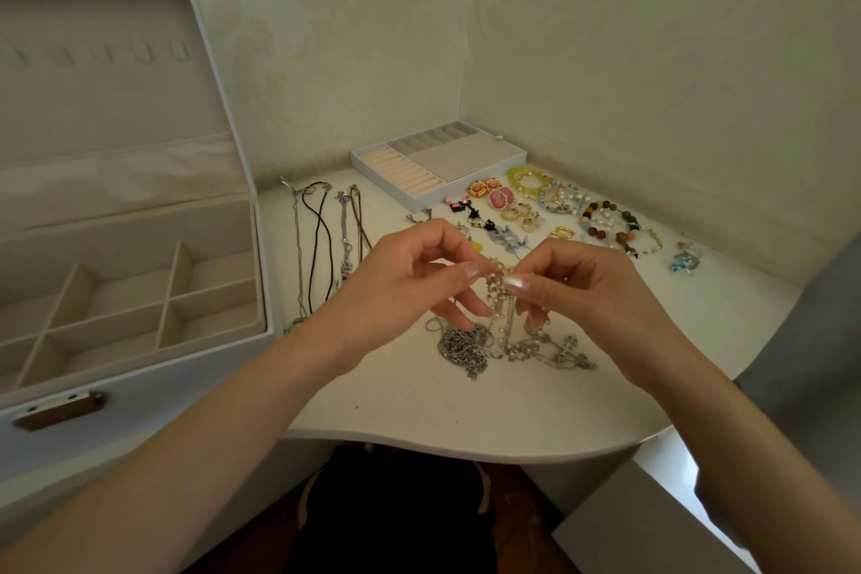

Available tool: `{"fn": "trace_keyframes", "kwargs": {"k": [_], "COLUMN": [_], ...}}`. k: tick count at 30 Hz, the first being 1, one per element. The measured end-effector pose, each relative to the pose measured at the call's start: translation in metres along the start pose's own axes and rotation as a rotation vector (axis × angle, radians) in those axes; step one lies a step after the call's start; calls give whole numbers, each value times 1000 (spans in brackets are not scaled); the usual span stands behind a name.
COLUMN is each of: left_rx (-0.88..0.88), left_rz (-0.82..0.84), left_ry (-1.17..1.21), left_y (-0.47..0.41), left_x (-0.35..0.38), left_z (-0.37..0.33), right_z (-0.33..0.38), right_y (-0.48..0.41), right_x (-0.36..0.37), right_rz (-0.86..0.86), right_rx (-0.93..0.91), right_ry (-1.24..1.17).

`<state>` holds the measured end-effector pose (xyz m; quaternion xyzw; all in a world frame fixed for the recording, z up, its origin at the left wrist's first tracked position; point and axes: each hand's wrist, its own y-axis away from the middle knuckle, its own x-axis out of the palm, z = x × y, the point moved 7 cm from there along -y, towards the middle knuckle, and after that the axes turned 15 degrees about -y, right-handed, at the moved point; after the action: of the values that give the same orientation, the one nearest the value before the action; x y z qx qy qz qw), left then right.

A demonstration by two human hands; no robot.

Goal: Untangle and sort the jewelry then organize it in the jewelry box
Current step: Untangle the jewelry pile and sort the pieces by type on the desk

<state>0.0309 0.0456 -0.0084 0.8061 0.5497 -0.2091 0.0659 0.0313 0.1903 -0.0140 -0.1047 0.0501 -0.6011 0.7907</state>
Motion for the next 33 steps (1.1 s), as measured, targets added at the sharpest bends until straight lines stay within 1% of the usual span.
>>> {"fn": "trace_keyframes", "kwargs": {"k": [3, 6, 12, 16, 21, 29, 33], "left_rx": [-39, -65, -46, 2, 60, 88, 85], "left_rz": [51, 43, 52, 74, 70, 60, 57], "left_ry": [73, 109, 90, -26, -100, -93, -79], "left_y": [0, -1, 3, 4, 4, 3, 3], "left_x": [3, 2, 1, 2, 4, 4, 4], "left_z": [2, 4, 5, 3, 1, 6, 10], "right_z": [1, 1, 1, 3, 0, -7, -5], "right_y": [-1, -1, 0, 0, 0, -2, -2], "right_x": [2, 0, -5, -6, -4, -3, -4], "right_rz": [-2, -18, -43, -41, -24, -30, -53], "right_rx": [-15, -34, -66, -68, -26, 21, -28], "right_ry": [-22, -43, -65, -43, -20, 67, 149]}}
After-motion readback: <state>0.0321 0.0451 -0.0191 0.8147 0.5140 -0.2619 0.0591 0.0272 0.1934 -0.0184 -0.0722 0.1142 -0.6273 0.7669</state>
